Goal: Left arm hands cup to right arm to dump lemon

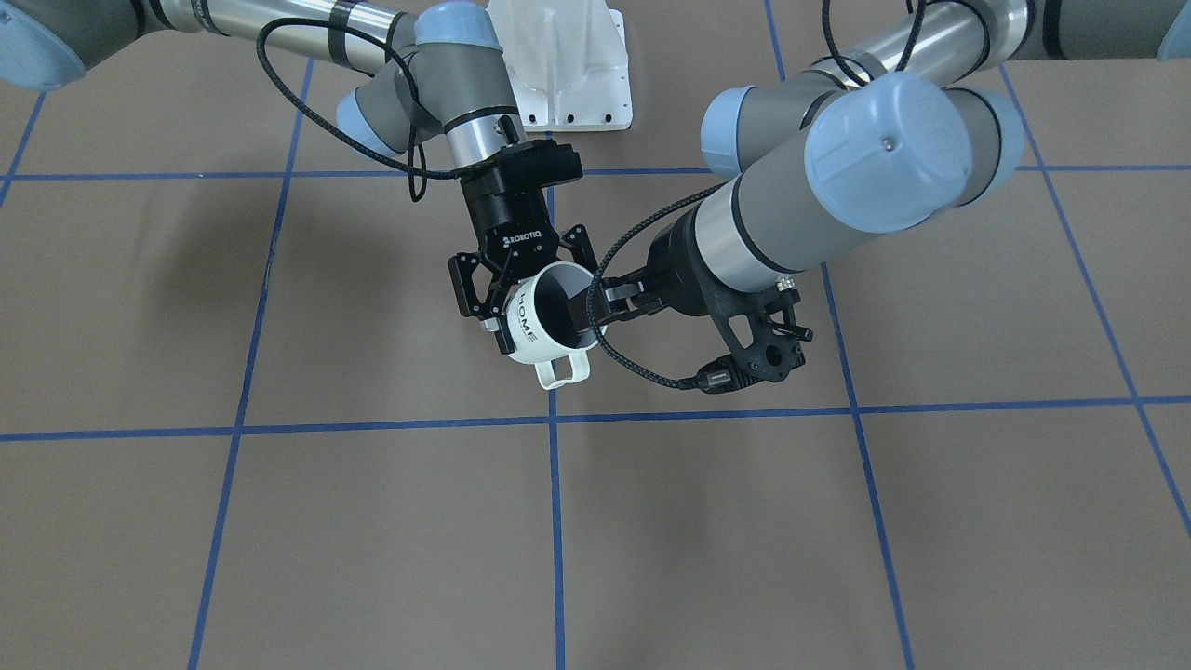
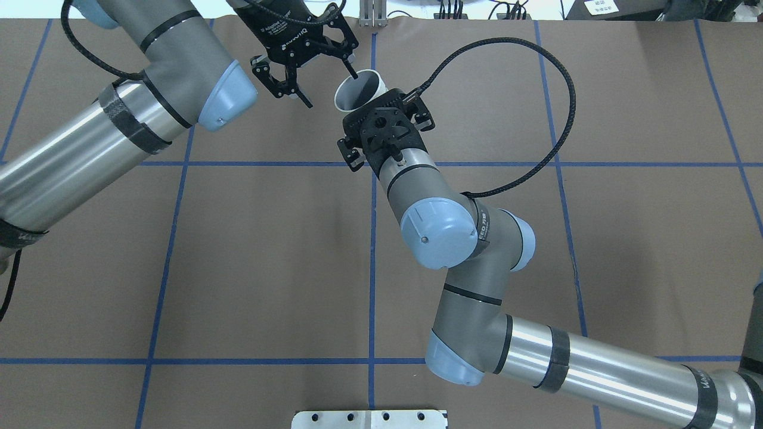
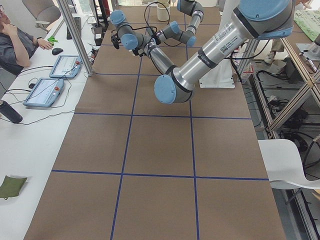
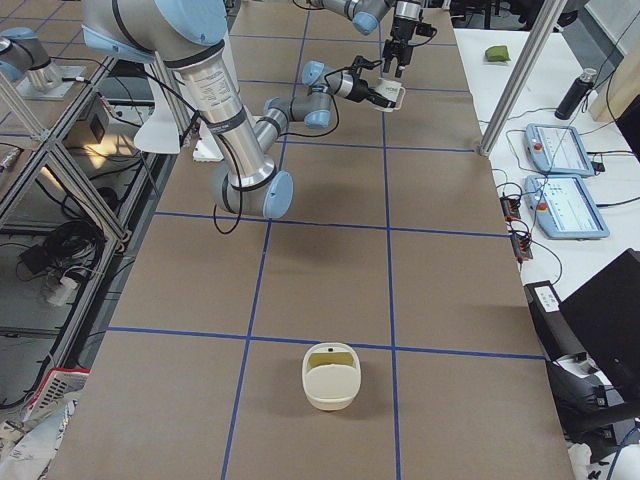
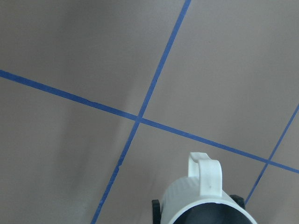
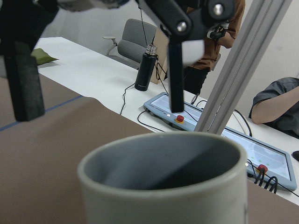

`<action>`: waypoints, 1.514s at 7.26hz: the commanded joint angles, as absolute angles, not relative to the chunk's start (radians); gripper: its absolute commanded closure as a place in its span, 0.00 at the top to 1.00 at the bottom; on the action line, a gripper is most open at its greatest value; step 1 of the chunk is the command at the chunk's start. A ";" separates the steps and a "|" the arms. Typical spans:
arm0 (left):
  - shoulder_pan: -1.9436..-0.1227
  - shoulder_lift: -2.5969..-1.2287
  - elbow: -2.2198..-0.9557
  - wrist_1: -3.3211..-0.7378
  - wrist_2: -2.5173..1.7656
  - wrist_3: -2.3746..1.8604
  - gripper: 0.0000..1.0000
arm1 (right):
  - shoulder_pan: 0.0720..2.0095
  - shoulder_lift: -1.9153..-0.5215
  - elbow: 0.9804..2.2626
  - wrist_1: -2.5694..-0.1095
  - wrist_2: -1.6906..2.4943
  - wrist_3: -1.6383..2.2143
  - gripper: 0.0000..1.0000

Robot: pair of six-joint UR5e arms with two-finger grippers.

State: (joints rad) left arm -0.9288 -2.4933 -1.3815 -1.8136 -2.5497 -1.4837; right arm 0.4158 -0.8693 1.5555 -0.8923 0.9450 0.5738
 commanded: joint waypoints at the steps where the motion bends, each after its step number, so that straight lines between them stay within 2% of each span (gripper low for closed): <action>1: -0.914 -2.490 -1.387 -1.825 -2.549 -1.485 0.73 | 0.416 -0.856 1.555 -0.930 0.945 0.594 0.28; 2: -0.914 -2.490 -1.387 -1.825 -2.551 -1.485 0.64 | 0.419 -0.856 1.555 -0.930 0.945 0.594 0.28; 3: -0.913 -2.488 -1.387 -1.825 -2.551 -1.485 0.51 | 0.419 -0.856 1.555 -0.931 0.945 0.594 0.28; 5: -0.914 -2.487 -1.385 -1.825 -2.551 -1.483 0.35 | 0.422 -0.856 1.555 -0.931 0.945 0.594 0.28; 6: -0.913 -2.485 -1.385 -1.825 -2.551 -1.482 0.32 | 0.423 -0.857 1.555 -0.931 0.945 0.594 0.28; 10: -0.913 -2.485 -1.387 -1.825 -2.551 -1.480 0.31 | 0.425 -0.857 1.555 -0.931 0.945 0.594 0.28; 11: -0.913 -2.485 -1.387 -1.825 -2.551 -1.480 0.18 | 0.425 -0.857 1.555 -0.930 0.945 0.594 0.30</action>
